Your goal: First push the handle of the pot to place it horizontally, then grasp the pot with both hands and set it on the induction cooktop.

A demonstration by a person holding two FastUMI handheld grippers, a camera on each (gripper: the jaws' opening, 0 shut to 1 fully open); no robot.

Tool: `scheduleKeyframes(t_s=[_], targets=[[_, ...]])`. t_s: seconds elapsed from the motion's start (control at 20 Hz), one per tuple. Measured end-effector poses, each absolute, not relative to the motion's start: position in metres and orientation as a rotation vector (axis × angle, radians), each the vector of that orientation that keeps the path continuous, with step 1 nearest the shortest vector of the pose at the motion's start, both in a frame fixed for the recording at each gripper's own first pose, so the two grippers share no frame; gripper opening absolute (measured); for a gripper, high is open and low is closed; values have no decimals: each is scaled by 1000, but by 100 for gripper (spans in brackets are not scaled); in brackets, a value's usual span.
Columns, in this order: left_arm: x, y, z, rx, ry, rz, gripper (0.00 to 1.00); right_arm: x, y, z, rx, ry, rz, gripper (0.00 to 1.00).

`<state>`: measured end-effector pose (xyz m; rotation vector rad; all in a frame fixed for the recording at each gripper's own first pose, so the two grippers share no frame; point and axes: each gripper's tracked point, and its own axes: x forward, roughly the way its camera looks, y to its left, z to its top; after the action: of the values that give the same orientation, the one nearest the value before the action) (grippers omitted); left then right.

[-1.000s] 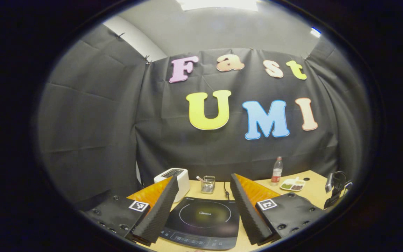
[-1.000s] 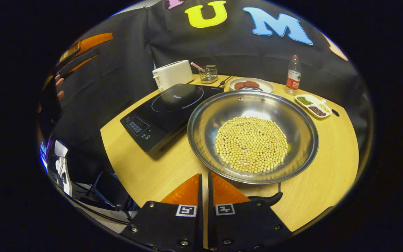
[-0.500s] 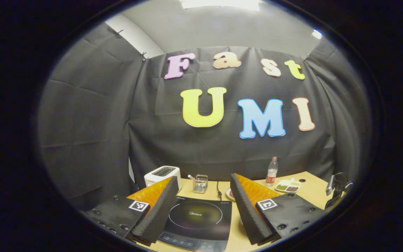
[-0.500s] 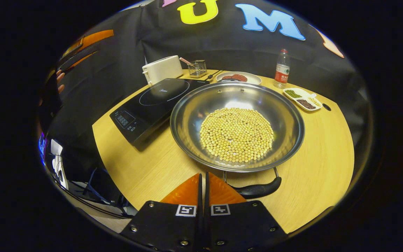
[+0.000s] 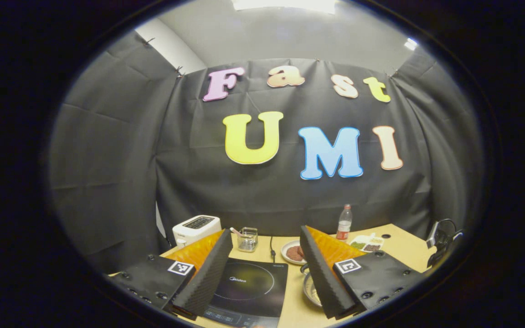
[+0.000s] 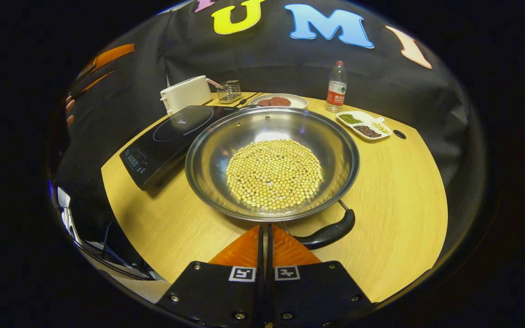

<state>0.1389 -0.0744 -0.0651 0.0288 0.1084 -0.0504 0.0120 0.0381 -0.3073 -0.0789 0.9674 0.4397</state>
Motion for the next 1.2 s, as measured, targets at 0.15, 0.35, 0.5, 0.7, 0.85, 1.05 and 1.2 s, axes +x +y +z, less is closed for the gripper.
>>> scheduleKeyframes(t_s=[0.15,0.35,0.5,0.7,0.85,1.05,1.2], targets=[[136,-76,-66,30,112,-50,97,19,20,-310,-97,967,411,1],[136,-79,-69,17,124,-39,99,32,-3,-313,-123,969,377,1],[136,-77,-72,15,135,-26,99,42,-20,-315,-147,967,354,1],[135,-76,-77,18,149,-14,97,56,-36,-318,-137,967,318,1],[134,-78,-81,28,158,-8,97,66,-45,-320,-136,961,294,1],[138,-82,-87,31,170,-7,99,82,-60,-321,-137,939,229,1],[142,-89,-94,32,188,-19,97,90,-70,-317,-124,915,177,1]])
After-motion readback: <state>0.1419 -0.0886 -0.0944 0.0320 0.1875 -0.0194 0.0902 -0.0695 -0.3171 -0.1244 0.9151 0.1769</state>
